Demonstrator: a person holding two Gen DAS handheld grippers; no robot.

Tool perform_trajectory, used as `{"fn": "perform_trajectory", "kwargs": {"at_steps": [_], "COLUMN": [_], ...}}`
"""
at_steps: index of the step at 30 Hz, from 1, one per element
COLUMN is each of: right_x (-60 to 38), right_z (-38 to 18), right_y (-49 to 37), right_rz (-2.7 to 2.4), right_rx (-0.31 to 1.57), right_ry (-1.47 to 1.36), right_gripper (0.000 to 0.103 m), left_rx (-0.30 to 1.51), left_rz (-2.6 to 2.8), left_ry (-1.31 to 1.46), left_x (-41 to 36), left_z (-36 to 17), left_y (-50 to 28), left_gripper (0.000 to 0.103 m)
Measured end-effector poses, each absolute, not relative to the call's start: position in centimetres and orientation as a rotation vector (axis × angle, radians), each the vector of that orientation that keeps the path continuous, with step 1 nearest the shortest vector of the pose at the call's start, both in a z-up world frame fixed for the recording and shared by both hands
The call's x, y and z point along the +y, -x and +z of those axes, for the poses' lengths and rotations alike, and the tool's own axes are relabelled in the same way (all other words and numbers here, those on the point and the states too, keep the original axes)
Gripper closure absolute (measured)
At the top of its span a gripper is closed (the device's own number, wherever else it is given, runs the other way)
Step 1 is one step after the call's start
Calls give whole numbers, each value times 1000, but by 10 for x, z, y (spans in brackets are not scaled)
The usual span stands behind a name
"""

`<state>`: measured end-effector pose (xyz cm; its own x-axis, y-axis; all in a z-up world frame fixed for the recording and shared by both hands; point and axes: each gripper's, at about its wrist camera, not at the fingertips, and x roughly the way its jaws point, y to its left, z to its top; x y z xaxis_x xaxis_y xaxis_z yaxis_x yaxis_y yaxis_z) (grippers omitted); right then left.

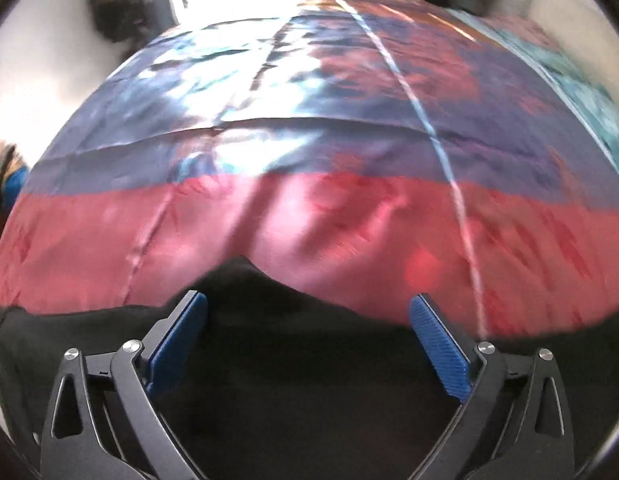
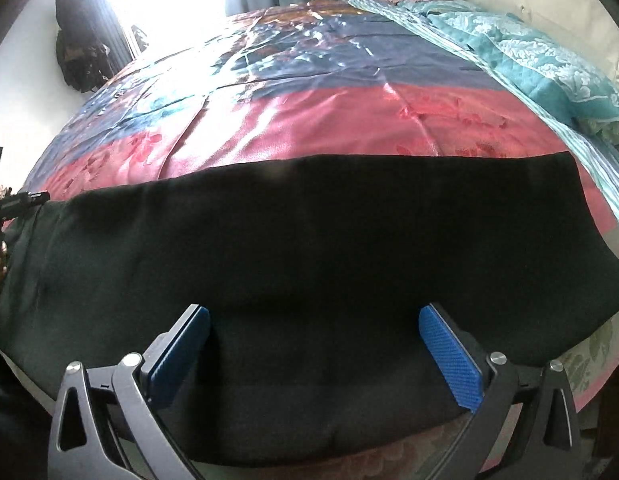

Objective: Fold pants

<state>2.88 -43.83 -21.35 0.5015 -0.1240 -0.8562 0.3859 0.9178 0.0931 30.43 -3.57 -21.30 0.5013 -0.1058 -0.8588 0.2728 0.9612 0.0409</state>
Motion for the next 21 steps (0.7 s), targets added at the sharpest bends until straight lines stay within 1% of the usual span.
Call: {"fn": "perform_trajectory", "kwargs": {"at_steps": [4,9,13,15,17,19,21], "right_x": [-440,-440,-440,-439,-439,-439,-439], "right_z": [-214,-215,-214,-215,-215,-215,-215], "right_y": [-30,-31,-31,-31,-31,-32,-32], "right_rz": [-309,-313,-317,-321,-325,-328,-332], "right_rx": [1000,997,998,998,997,998,998], "right_ry": [-286,-281,-286,-286,-285,-282,-282], "right_gripper": [0,0,0,0,0,0,0], "left_rx": [1013,952,997,1051,1101,1074,1098], "left_rz": [-247,-321,-270,-196,-141,-134,-120], "left_ry": [-146,-154,-164,-163,-106,-76,-107], "left_x": [-32,-4,31,49,70,75,69], "left_z": [-193,-159,-173,-193,-212,-210,-208], "left_y": [-293,-236,-211,-213,-220,-220,-225], "left_gripper": [3,3,3,3,1,1,1]}}
